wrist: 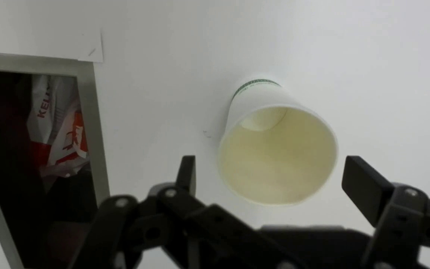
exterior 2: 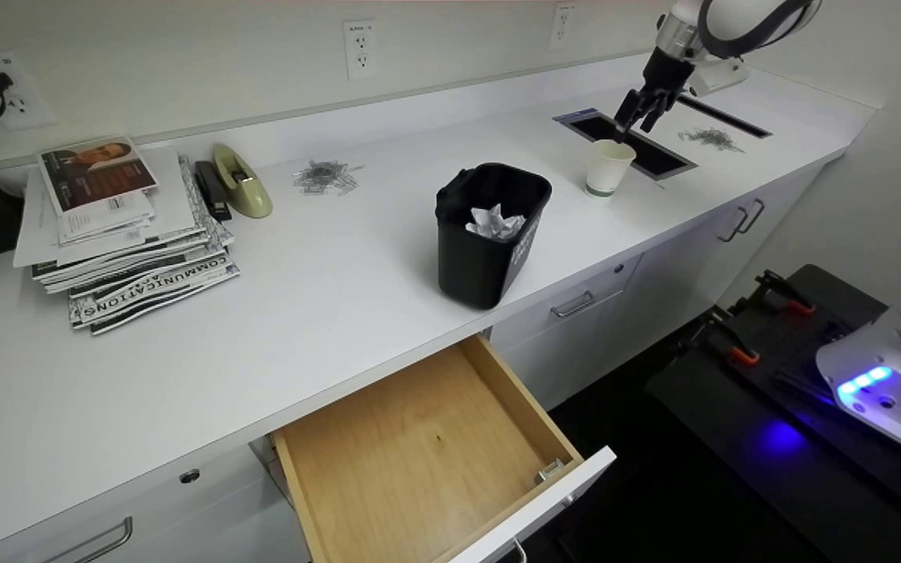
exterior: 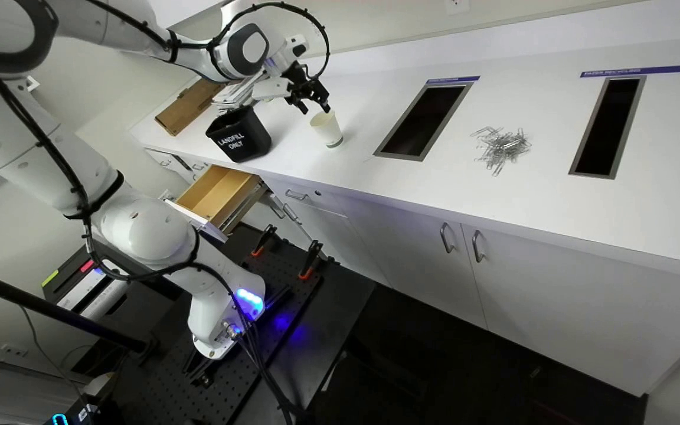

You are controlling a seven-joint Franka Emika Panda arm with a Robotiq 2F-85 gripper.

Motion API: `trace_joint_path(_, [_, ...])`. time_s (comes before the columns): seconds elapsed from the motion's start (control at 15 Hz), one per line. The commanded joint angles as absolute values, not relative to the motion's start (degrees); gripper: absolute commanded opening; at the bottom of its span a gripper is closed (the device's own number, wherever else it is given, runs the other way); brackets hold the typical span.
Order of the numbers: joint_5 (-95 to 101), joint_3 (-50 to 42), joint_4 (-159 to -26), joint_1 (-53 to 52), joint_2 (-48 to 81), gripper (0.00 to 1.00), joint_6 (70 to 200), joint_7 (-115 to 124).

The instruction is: Put the cup in the black bin

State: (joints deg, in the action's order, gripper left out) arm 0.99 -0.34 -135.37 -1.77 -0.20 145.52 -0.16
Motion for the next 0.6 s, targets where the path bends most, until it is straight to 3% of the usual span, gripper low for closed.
trace_joint_path(0.0, [0.86,-0.08,-132.52,-1.29,3.93,1.0,147.71,3.13])
trace_joint_path(0.53, [1.93,-1.46,-130.91,-0.85,8.2,1.0,149.61,7.85])
